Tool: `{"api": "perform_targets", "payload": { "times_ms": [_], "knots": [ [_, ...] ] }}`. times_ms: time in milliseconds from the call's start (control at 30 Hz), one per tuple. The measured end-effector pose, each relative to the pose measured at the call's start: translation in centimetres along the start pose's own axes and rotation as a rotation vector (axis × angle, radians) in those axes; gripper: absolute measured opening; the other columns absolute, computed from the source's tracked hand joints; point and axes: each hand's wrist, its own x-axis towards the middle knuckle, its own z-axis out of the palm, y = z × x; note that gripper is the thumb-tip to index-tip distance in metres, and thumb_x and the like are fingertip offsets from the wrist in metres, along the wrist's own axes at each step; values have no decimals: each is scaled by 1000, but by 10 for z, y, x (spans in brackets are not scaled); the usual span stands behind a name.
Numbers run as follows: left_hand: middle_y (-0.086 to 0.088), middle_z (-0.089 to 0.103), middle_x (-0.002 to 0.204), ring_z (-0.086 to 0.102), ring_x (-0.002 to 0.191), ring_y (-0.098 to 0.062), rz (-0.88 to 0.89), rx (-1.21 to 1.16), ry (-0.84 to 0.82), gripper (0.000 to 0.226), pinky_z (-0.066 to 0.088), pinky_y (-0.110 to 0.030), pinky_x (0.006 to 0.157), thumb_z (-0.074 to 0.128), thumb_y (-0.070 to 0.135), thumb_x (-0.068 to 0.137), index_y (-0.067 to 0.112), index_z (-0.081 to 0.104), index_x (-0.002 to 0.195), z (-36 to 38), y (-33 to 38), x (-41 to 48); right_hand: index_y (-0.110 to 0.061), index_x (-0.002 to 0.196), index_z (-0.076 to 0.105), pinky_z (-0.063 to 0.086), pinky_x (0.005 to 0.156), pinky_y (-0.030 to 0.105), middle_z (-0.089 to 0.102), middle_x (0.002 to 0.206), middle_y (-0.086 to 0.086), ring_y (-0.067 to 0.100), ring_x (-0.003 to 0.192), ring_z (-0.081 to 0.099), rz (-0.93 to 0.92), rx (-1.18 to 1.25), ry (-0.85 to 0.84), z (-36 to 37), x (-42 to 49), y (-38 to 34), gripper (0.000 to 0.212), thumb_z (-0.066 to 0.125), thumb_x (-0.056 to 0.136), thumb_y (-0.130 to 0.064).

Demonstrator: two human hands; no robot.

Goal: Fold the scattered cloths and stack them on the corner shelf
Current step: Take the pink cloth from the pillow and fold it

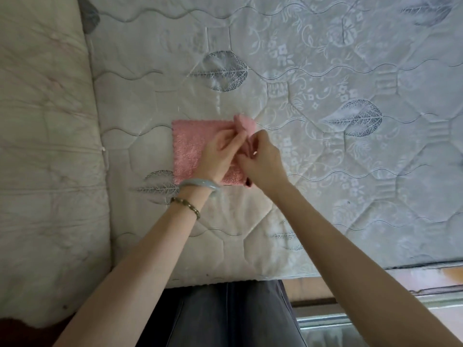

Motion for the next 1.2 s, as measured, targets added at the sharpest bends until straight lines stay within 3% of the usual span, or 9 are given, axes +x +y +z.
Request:
{"api": "perform_targets", "payload": {
  "times_ms": [167,267,367,600,733,833,933,1000,1200],
  "knots": [
    [-2,64,71,61,65,-7,89,123,214,6,54,-29,66,62,7,87,3,60,84,-48,2,1,-8,109,56,44,76,32,60,98,4,22,88,56,-276,-30,-170,41,-7,-10,28,56,89,-27],
    [8,65,83,62,77,2,105,245,252,16,51,-22,77,54,2,88,15,61,95,-81,-9,2,-11,106,65,43,82,42,64,106,9,28,94,57,-582,-434,90,56,-2,7,34,42,93,-32],
    [3,68,101,64,97,-11,122,328,221,23,51,-34,91,56,12,90,14,62,112,-100,-24,5,-11,124,60,32,104,47,54,133,19,37,125,48,-701,-710,168,65,15,28,43,36,96,-31],
    [4,62,97,59,85,-11,142,537,404,35,44,-17,77,62,21,89,10,57,121,-106,-45,19,-21,146,35,16,116,53,30,152,17,35,142,25,-771,-997,39,76,47,64,61,27,96,-55],
    [-1,58,97,55,82,-15,19,640,528,58,39,-24,73,59,42,89,10,41,133,-107,-49,14,-23,147,34,19,114,55,30,152,16,36,142,26,-792,-1025,71,77,53,69,63,30,95,-58],
    [6,56,90,56,74,-10,-40,609,439,67,41,-26,68,59,50,87,11,34,135,-98,-43,2,-24,147,34,21,112,58,30,152,16,36,141,26,-786,-1025,86,77,54,67,63,30,94,-59],
    [3,54,114,57,94,-13,-43,563,319,82,45,-22,75,74,38,78,18,24,141,-94,-44,-11,-27,147,33,22,111,60,30,153,16,36,142,26,-775,-1036,107,79,54,67,62,30,94,-60],
    [-10,44,132,54,111,-25,-15,686,322,87,50,-35,87,75,25,77,14,21,144,-97,-49,-15,-29,146,35,22,111,60,32,152,16,35,141,28,-774,-1038,107,78,53,67,61,30,94,-60],
    [-18,30,152,34,135,-37,387,1239,310,62,30,-51,106,48,27,88,12,31,146,-89,-54,-5,-28,144,38,17,113,59,34,151,17,38,140,28,-782,-916,152,78,45,59,60,28,94,-58]
  ]
}}
